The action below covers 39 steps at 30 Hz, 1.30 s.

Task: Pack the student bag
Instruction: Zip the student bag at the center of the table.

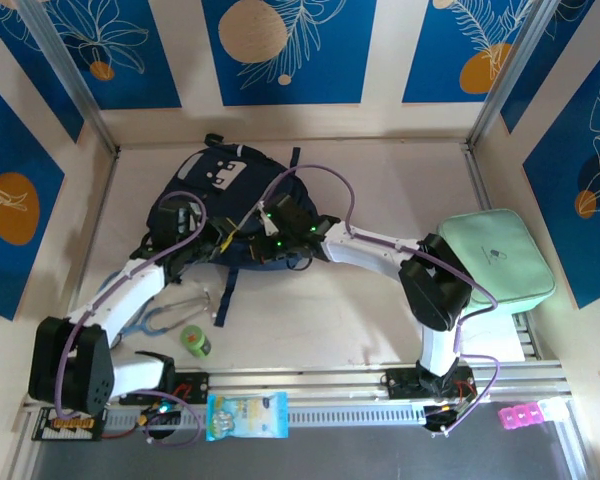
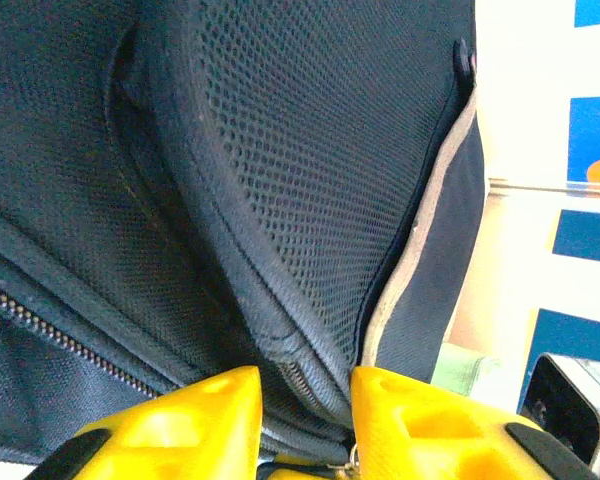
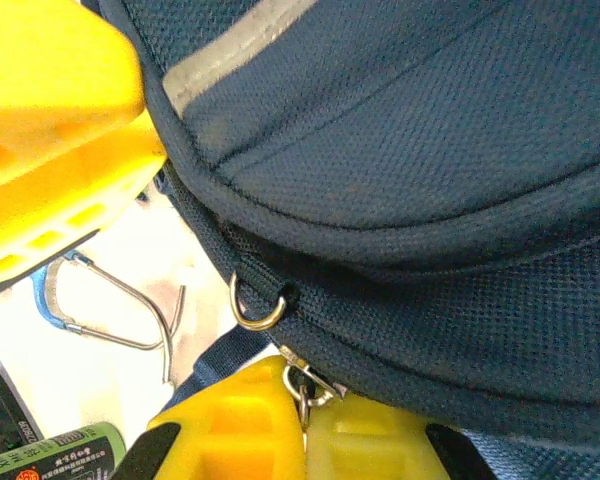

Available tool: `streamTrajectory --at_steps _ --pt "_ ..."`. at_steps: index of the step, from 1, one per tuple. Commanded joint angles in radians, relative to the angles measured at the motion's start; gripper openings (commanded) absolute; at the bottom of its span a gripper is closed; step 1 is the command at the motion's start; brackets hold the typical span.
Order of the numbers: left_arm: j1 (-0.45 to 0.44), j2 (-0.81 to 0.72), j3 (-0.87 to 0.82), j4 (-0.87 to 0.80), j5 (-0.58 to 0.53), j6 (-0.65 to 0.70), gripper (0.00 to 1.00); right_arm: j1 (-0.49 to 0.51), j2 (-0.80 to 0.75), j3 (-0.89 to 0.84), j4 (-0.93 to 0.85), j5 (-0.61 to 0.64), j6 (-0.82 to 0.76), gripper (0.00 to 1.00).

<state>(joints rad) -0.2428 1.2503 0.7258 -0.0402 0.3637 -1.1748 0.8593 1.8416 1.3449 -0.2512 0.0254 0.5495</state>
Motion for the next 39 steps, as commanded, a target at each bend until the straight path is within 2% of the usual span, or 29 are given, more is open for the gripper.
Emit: streamTrajectory --at_steps 1,5,7,9,11,13,18,25,32,39 --pt "-0.007 0.035 -0.019 0.105 -0.006 -0.07 0.28 0.003 -0.016 0.029 0.027 -0.038 0.008 0.0" --pt "-0.01 -0.045 -0.073 0.028 -0.152 -0.115 0.28 -0.003 -0.02 0.031 0.024 -0.035 0.015 0.0" --pt "-0.01 -0.108 -0.09 -0.018 -0.214 -0.111 0.37 -0.006 -0.019 0.031 0.024 -0.029 0.017 0.0" --pt "-0.01 -0.138 -0.086 -0.059 -0.231 -0.093 0.42 -0.008 -0.017 0.031 0.026 -0.032 0.019 0.0" --pt "-0.009 -0.138 -0.091 -0.059 -0.214 -0.093 0.43 -0.009 -0.013 0.033 0.027 -0.037 0.018 0.0" --pt "-0.009 -0.11 -0.115 0.038 -0.169 -0.126 0.42 -0.009 -0.012 0.039 0.017 -0.038 0.009 0.0" --pt "-0.01 -0.018 -0.098 0.101 -0.142 -0.172 0.32 -0.013 -0.019 0.044 0.01 -0.035 0.005 0.0" --pt "-0.013 -0.027 -0.105 0.063 -0.192 -0.197 0.33 -0.013 -0.013 0.053 0.006 -0.036 0.009 0.0" --pt "-0.015 -0.122 -0.144 -0.012 -0.28 -0.246 0.31 -0.014 -0.005 0.068 0.002 -0.035 0.02 0.0" --pt "-0.015 -0.016 -0.11 0.114 -0.199 -0.226 0.38 -0.013 -0.011 0.071 0.0 -0.043 0.017 0.0"
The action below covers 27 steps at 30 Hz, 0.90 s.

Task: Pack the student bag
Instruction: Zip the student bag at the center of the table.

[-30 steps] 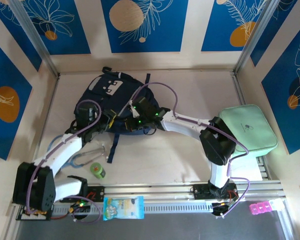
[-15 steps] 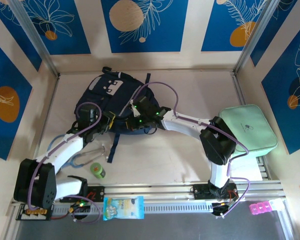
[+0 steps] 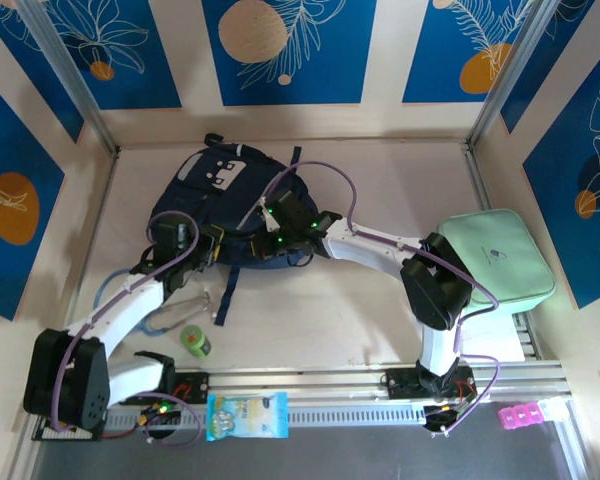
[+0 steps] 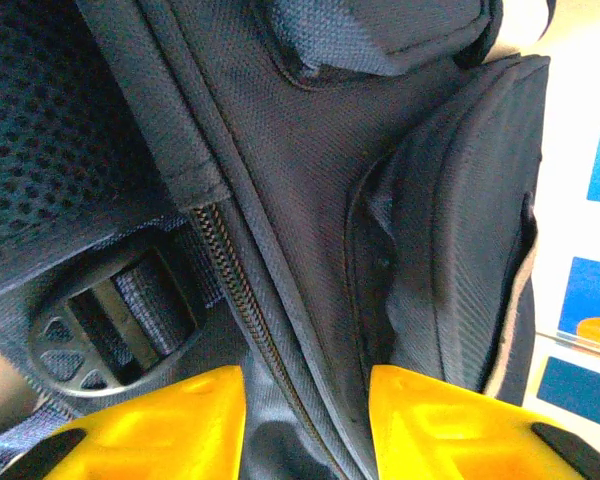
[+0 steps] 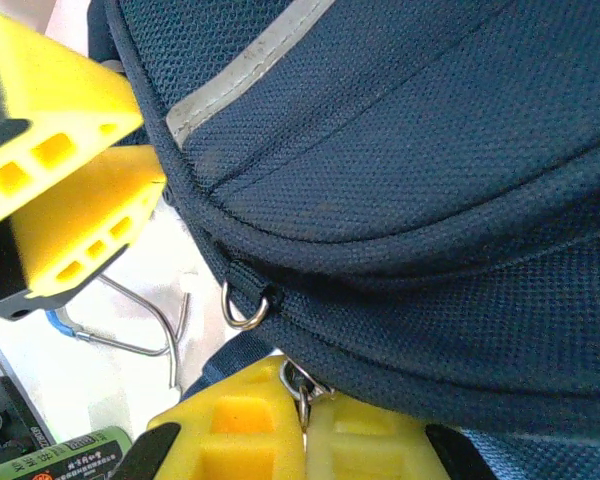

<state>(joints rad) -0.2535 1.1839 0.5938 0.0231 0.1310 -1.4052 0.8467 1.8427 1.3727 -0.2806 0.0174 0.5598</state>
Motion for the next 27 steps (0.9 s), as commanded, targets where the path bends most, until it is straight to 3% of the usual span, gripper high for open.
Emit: streamTrajectory --at_steps 1,5,9,11,21,27 --pt "-0.005 0.068 0.029 0.058 0.042 0.003 0.38 0.0 -0.015 0.042 0.029 -0.035 0.008 0.0" --pt "-0.006 0.12 0.038 0.113 0.047 0.0 0.33 -0.001 -0.029 0.035 0.028 -0.037 0.002 0.0" --pt "-0.004 0.131 0.074 0.084 0.019 0.039 0.07 -0.003 -0.043 0.041 -0.06 -0.018 -0.025 0.0" --pt "-0.004 0.124 0.092 0.039 -0.004 0.072 0.0 -0.016 -0.064 0.02 -0.121 0.006 -0.057 0.0" --pt "-0.003 0.113 0.091 -0.007 0.054 0.156 0.0 -0.179 -0.126 0.005 -0.253 0.233 -0.123 0.0" --pt "-0.005 0.137 0.127 -0.024 0.139 0.243 0.0 -0.199 -0.077 0.078 -0.311 0.284 -0.105 0.0"
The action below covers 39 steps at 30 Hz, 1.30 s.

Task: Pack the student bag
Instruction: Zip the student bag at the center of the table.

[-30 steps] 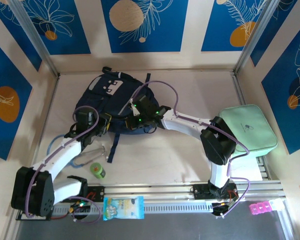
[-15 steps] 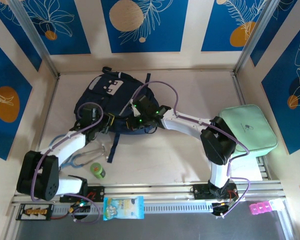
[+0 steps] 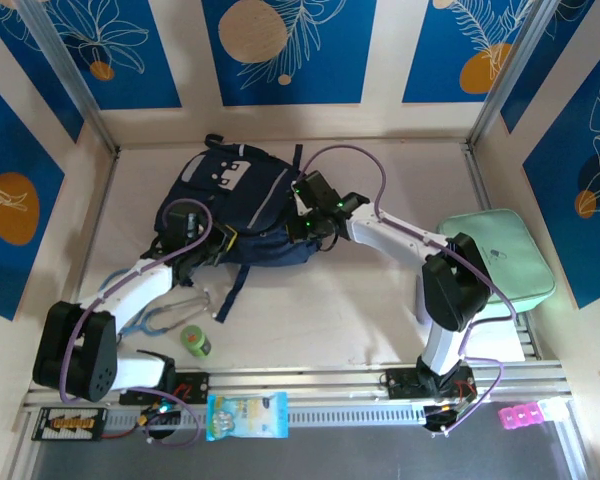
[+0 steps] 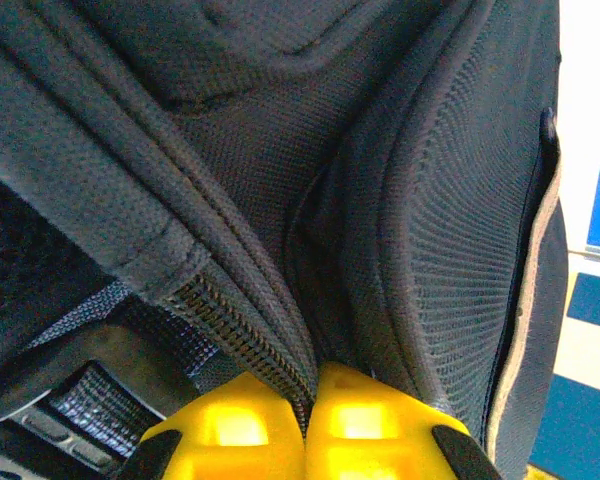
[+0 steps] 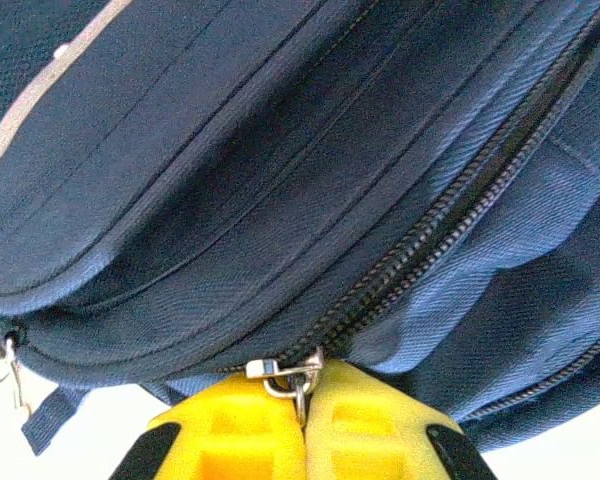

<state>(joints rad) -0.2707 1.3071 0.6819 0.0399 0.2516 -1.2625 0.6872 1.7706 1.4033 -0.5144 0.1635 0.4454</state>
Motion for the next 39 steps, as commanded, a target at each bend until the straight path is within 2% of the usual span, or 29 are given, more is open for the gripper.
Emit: streamTrajectory --at_steps 1,8,13,18,20,22,25,30,33,35,39 --pt "0.012 0.025 0.054 -0.048 0.035 0.122 0.0 -0.04 -0.013 0.035 -0.083 0.133 0.019 0.0" --pt "-0.005 0.162 0.197 -0.087 0.18 0.286 0.0 -0.021 -0.176 -0.241 -0.086 0.145 0.113 0.0" --pt "-0.016 0.254 0.306 -0.175 0.232 0.403 0.0 0.028 -0.311 -0.397 -0.079 0.094 0.179 0.0" --pt "-0.01 0.365 0.458 -0.296 0.161 0.526 0.0 0.096 -0.358 -0.451 -0.003 0.008 0.234 0.0" --pt "-0.005 0.37 0.491 -0.336 0.087 0.555 0.08 0.111 -0.339 -0.427 0.025 -0.004 0.247 0.0" --pt "0.003 0.338 0.478 -0.339 0.032 0.555 0.13 0.117 -0.308 -0.387 0.044 -0.014 0.247 0.0" --pt "0.021 0.269 0.428 -0.356 -0.017 0.536 0.31 0.124 -0.25 -0.304 0.058 -0.021 0.24 0.0" --pt "0.027 0.17 0.382 -0.467 -0.064 0.549 0.39 0.126 -0.16 -0.192 0.09 -0.063 0.225 0.0" --pt "0.024 0.113 0.313 -0.415 0.014 0.478 0.41 0.126 -0.11 -0.134 0.112 -0.101 0.215 0.0" --pt "0.019 0.086 0.264 -0.343 0.089 0.395 0.44 0.127 -0.075 -0.097 0.121 -0.124 0.204 0.0" --pt "-0.003 0.054 0.172 -0.175 0.17 0.239 0.46 0.129 -0.018 -0.035 0.137 -0.162 0.198 0.0"
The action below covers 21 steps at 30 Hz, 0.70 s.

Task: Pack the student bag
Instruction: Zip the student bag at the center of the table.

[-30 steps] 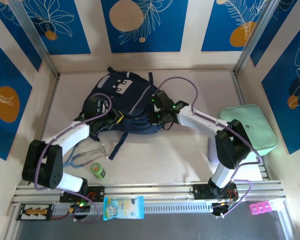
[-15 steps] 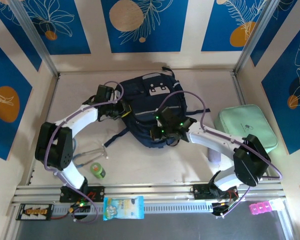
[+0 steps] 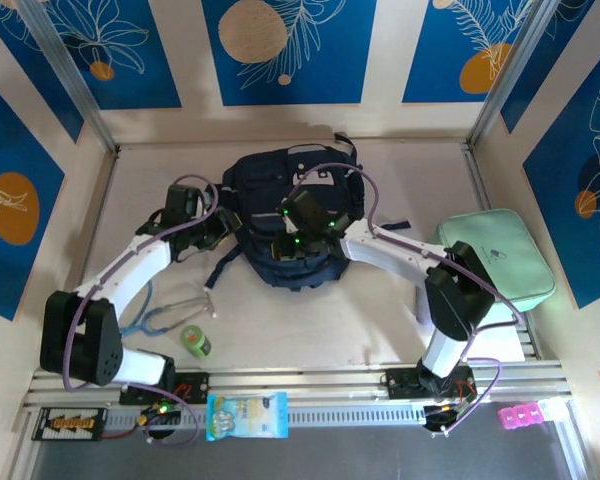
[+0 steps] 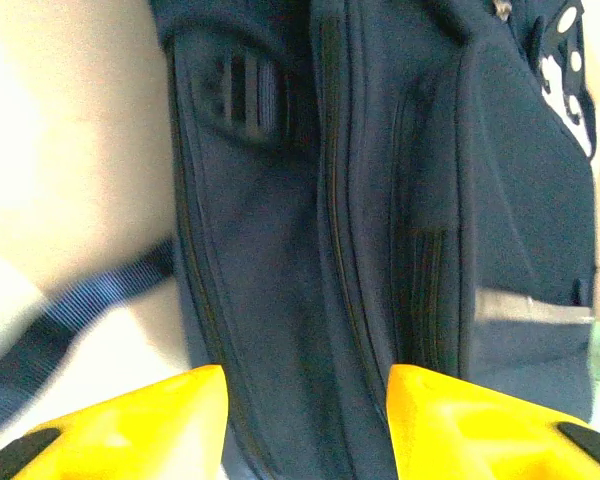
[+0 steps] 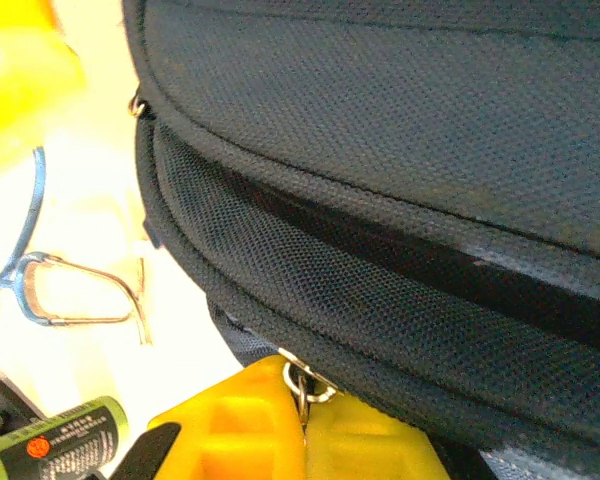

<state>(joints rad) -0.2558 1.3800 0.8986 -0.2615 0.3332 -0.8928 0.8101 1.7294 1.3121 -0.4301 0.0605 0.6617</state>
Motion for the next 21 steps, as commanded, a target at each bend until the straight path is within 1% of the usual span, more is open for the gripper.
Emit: streamTrajectory --at_steps 1,4,7,13,15,18,20,21 --pt "-0.021 -0.015 -0.056 0.169 0.111 -0.162 0.46 0.008 0.036 0.068 0.056 -0.068 -0.019 0.0" --pt "-0.031 0.018 -0.041 0.212 0.158 -0.184 0.46 0.014 0.056 0.085 0.069 -0.082 -0.014 0.0" --pt "-0.04 0.047 -0.027 0.223 0.162 -0.186 0.46 0.017 0.067 0.093 0.074 -0.088 -0.011 0.0" --pt "-0.046 0.074 -0.051 0.303 0.181 -0.23 0.45 0.017 0.083 0.102 0.079 -0.1 -0.005 0.0" --pt "-0.045 0.057 -0.067 0.309 0.163 -0.237 0.45 0.017 0.088 0.105 0.076 -0.093 0.001 0.0" --pt "-0.045 0.004 -0.083 0.266 0.095 -0.218 0.46 0.017 0.096 0.116 0.051 -0.048 0.012 0.0" --pt "-0.046 -0.024 -0.091 0.245 0.069 -0.21 0.49 0.015 0.099 0.123 0.03 -0.018 0.017 0.0" --pt "-0.046 -0.027 -0.096 0.254 0.073 -0.215 0.5 0.015 0.1 0.125 0.026 -0.011 0.018 0.0"
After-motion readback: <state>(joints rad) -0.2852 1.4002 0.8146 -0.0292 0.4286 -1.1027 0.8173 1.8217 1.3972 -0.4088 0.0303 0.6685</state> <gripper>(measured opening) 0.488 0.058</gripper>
